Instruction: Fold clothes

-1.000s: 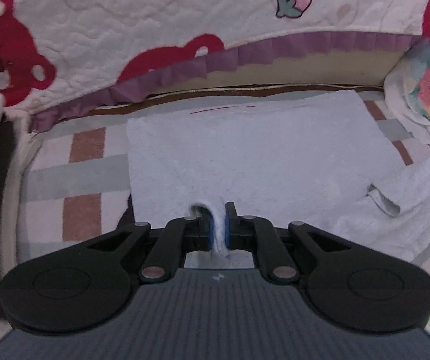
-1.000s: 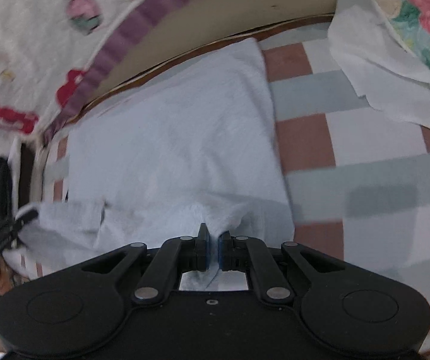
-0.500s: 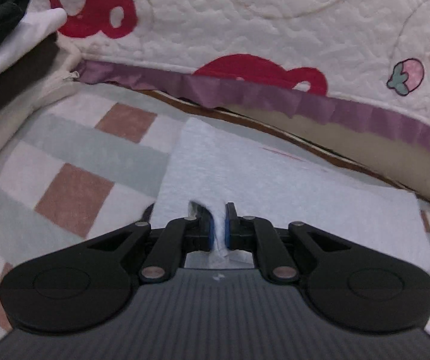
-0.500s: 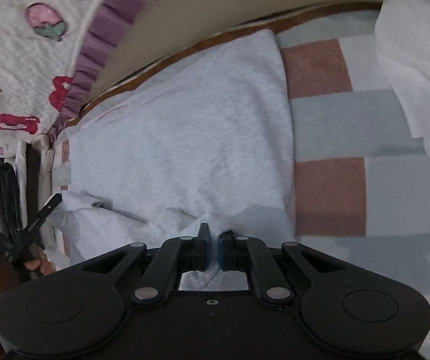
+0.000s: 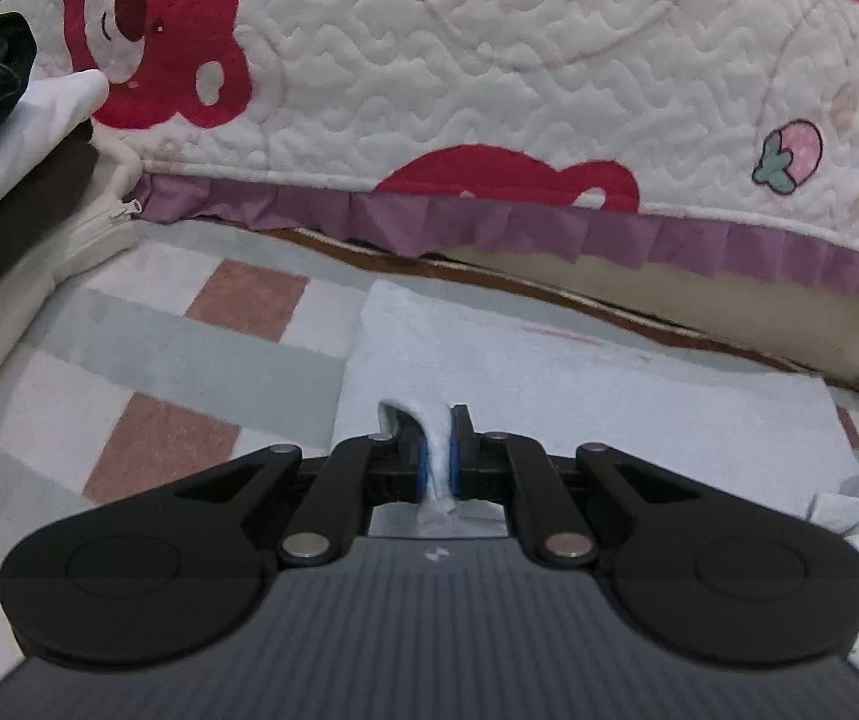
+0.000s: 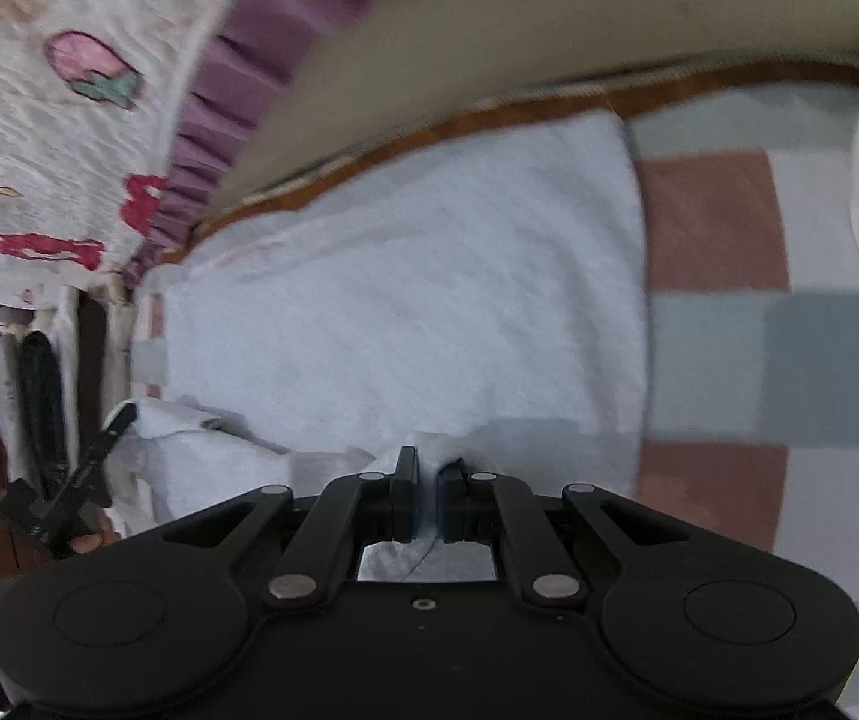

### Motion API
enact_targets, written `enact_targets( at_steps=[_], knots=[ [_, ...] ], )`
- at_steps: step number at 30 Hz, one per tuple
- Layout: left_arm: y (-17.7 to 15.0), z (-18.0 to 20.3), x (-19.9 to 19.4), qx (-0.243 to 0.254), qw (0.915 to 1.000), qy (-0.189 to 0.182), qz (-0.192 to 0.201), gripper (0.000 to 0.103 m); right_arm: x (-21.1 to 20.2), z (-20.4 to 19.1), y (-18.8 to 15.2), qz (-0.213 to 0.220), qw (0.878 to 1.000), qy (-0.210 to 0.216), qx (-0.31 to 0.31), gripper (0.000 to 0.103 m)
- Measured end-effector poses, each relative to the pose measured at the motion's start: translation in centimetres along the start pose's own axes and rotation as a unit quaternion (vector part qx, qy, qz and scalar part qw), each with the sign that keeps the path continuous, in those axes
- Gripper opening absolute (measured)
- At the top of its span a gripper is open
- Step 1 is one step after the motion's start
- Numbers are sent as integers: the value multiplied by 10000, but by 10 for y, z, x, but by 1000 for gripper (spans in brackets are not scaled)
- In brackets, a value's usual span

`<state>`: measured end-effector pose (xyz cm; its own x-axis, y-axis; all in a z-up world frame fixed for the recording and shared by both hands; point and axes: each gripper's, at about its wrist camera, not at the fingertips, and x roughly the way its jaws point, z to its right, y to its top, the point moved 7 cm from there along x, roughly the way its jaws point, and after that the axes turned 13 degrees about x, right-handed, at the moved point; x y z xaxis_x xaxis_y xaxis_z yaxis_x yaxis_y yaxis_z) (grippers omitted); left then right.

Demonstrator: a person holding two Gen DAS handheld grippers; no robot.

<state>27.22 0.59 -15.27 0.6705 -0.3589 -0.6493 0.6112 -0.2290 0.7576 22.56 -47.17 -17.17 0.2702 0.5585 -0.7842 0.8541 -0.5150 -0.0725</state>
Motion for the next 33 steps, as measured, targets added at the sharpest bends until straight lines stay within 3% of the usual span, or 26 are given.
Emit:
enact_targets(
  at_steps=[6, 14, 18, 23, 28, 33],
  knots=[
    [1, -6, 25, -34, 9996, 236, -145, 6, -2, 6, 16, 241, 9994, -15, 250, 8],
    [15, -10, 46, -137, 9989, 216, -389, 6, -2, 6, 30, 338, 9989, -144, 306, 8],
    [3, -14, 68, -703, 9943, 252, -763, 6, 5, 7, 38, 361, 9983, -426, 146, 8],
    [0, -9, 71, -284, 9957, 267, -835, 8, 20, 8, 43, 609, 9954, -736, -61, 8],
    [-1, -15, 67, -372, 9970, -11, -676, 8, 24, 13, 41, 856, 9937, -726, -33, 8],
    [3, -25, 60, -1105, 9908, -571, -543, 12, 11, 18, 39, 1001, 9936, -420, 327, 9]
  ],
)
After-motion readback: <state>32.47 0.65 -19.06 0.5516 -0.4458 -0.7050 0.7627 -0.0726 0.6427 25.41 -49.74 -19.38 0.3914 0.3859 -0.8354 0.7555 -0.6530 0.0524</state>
